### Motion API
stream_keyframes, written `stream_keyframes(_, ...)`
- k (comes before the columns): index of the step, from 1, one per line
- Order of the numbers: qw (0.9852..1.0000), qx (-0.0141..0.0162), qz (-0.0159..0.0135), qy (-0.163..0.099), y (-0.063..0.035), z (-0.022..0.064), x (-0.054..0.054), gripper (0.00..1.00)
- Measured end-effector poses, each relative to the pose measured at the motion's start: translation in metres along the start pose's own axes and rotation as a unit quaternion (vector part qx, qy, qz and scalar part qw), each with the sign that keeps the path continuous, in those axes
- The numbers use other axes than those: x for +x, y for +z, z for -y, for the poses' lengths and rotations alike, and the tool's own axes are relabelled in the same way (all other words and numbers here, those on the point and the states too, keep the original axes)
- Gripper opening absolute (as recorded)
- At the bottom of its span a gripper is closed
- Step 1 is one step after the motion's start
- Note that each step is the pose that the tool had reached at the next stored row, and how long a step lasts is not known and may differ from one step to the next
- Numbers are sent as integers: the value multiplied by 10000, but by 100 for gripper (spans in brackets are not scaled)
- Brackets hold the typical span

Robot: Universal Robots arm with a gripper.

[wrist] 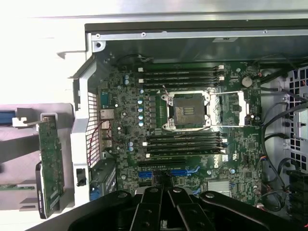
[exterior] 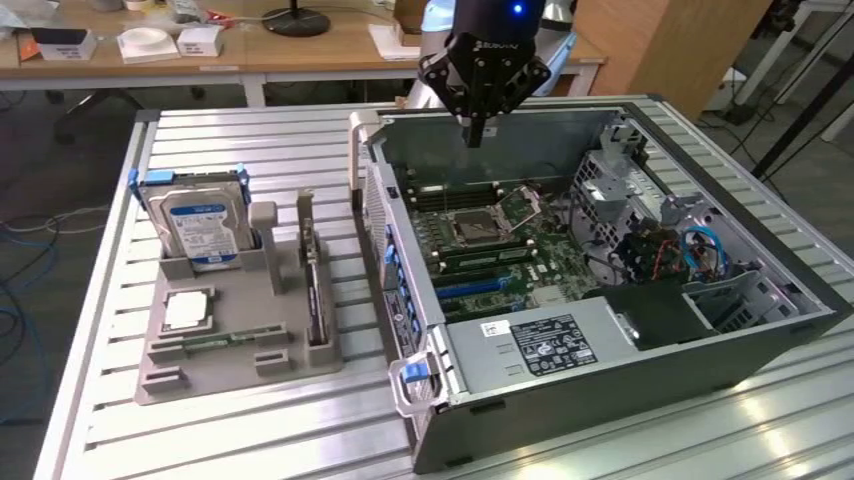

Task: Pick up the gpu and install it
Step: 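Reach for the gpu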

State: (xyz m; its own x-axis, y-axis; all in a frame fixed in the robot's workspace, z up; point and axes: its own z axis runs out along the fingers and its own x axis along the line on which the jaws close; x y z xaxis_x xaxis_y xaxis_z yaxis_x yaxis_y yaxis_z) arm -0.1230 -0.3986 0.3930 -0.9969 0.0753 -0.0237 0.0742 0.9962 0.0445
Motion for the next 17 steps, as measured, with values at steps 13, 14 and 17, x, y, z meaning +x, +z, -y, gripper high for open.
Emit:
stream_keyframes(13,10000,0,0,-1,9,11,140,11)
stream_keyframes(14,10000,1,0,0,10,12,155,11)
stream_keyframes(17,10000,0,0,0,13,17,219,11)
